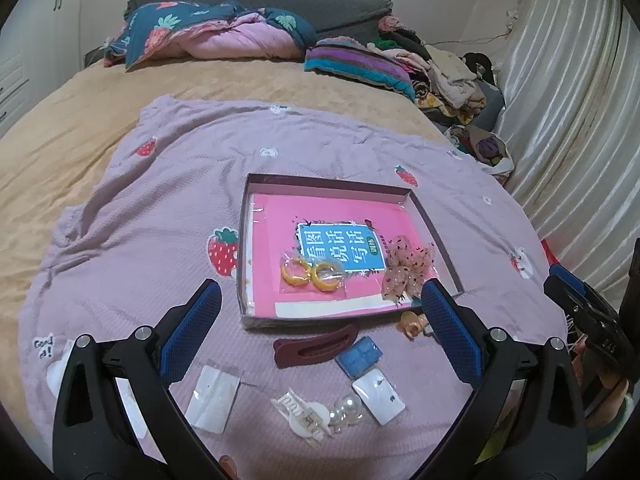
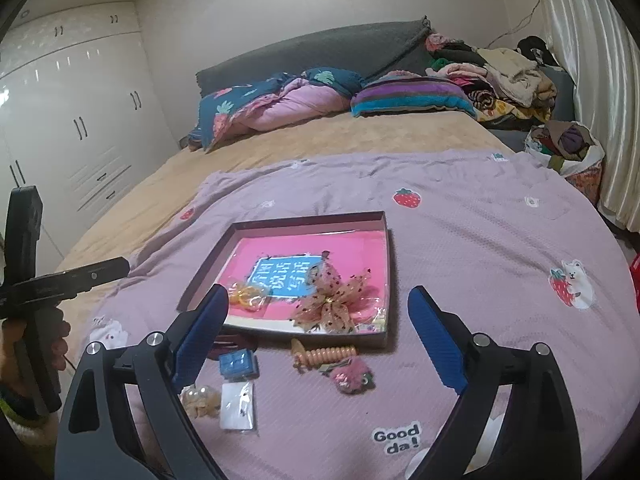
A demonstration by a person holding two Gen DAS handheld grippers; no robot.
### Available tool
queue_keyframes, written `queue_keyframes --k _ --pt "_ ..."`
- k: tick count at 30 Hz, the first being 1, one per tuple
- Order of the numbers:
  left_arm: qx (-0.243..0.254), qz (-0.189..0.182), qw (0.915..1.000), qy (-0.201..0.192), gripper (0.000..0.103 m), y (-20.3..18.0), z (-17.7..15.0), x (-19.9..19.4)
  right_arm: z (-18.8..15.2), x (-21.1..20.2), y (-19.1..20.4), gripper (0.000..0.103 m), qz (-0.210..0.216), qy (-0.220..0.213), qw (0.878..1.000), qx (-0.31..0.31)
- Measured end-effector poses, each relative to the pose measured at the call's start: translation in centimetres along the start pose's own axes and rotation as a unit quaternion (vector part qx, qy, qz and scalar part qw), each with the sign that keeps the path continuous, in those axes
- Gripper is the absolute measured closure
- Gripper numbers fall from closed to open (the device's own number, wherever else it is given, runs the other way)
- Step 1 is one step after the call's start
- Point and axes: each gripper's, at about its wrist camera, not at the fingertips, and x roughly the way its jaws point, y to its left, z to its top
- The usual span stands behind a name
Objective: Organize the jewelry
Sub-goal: 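Lift both open tools away from the tray toward the remaining jewelry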
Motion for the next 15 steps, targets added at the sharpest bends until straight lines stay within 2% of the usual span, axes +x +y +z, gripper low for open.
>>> queue_keyframes --k 15 --pt "-0.002 0.004 1.0 -0.004 0.01 0.1 -2.9 -2.1 -2.5 -2.0 2.1 0.012 0.015 0.006 1.0 -0.021"
